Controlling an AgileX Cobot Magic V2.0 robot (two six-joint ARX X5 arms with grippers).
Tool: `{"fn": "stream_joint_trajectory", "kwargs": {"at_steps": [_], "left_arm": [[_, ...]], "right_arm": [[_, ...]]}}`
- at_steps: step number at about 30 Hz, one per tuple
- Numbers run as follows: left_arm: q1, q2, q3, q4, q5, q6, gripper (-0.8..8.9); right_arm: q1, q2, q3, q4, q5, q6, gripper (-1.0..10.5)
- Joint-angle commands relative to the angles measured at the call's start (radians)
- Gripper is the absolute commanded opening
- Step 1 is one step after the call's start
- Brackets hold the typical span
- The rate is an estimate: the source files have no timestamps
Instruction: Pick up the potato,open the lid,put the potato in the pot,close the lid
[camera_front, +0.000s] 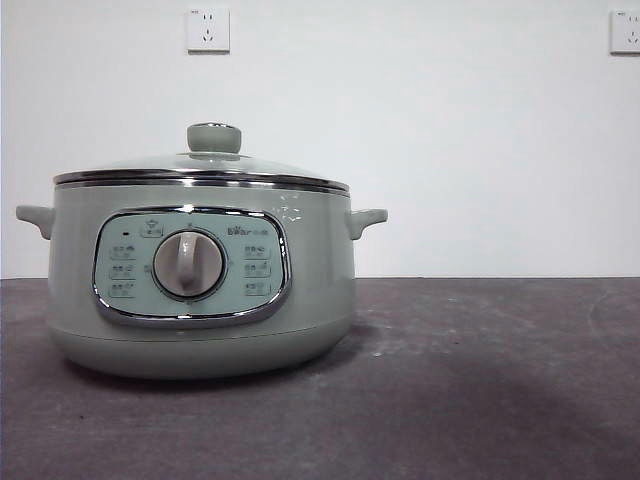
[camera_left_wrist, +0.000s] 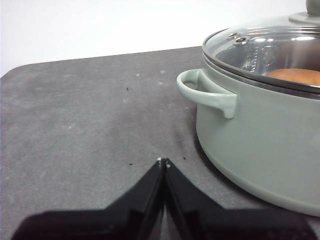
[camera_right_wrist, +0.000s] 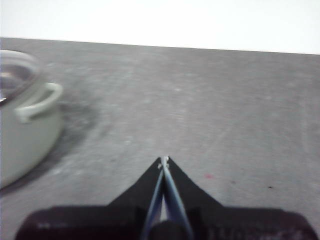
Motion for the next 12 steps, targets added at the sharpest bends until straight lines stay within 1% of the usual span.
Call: {"fn": "stream_joint_trajectory", "kwargs": {"at_steps": [1, 5, 10, 12], "left_arm": [[0.003, -0.003, -0.015, 0.001, 0.005, -0.006, -0.03], [0.003, -0.003, -0.015, 0.001, 0.005, -0.006, -0.03], [0.003, -0.003, -0.015, 0.001, 0.005, -0.006, -0.03], [0.003, -0.003, -0.015, 0.001, 0.005, -0.006, -0.03]], "right_arm": [[-0.037, -0.056, -0.092, 0.089, -0.003, -0.005, 0.0], [-0.055, -0.114, -0.199, 0.190, -0.004, 0.005, 0.0], [-0.055, -0.164, -0.272, 0.201, -0.004, 0.016, 0.0], [-0.055, -0.186, -0.295, 0.201, -0.004, 0.034, 0.0]]}}
